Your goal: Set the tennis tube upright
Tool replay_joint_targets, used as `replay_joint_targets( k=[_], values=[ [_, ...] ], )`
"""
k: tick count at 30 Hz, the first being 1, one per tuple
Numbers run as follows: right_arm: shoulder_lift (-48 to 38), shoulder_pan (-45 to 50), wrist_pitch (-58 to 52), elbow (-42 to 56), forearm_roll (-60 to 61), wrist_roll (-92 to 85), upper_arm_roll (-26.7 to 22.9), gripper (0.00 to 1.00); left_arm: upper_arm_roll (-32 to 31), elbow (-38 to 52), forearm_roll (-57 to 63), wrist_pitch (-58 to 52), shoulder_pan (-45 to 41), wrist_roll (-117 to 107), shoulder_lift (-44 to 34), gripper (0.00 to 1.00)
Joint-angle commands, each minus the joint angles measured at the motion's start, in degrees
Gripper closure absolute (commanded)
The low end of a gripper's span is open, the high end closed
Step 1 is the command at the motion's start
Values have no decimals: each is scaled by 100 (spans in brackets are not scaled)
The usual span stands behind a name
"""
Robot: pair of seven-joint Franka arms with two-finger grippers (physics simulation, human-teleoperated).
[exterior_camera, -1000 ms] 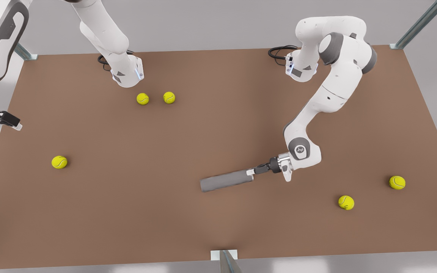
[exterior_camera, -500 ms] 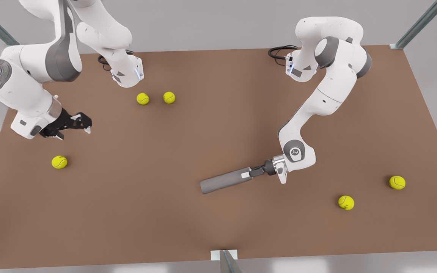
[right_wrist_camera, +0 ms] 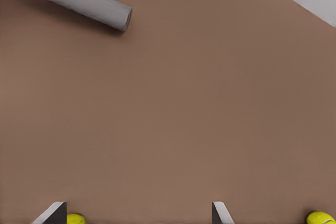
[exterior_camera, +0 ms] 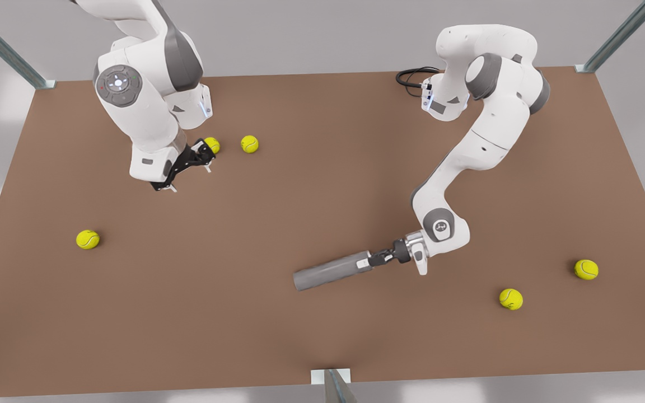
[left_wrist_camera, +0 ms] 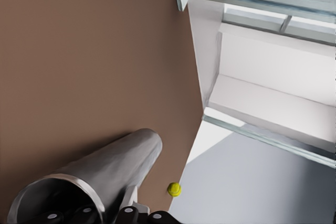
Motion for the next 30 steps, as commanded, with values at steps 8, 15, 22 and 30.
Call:
replay_joint_targets(
  k=[8, 15, 22, 30],
  values=[
    [7, -1990, 25, -9, 0, 0, -4, 0, -83, 44, -97, -14, 70, -221, -76, 79],
    [16, -2008, 33, -9, 0, 0, -4, 0, -83, 184, -27, -137, 114, -703, -199, 79],
    [16, -2008, 33, -79, 0, 0, -4, 0, -66, 413, 1212, -331, 290, -2347, -559, 79],
    [-2, -2008, 16, -114, 0, 9, -4, 0, -30, 360, 2873, -1078, 773, -4018, -1359, 79]
  ],
)
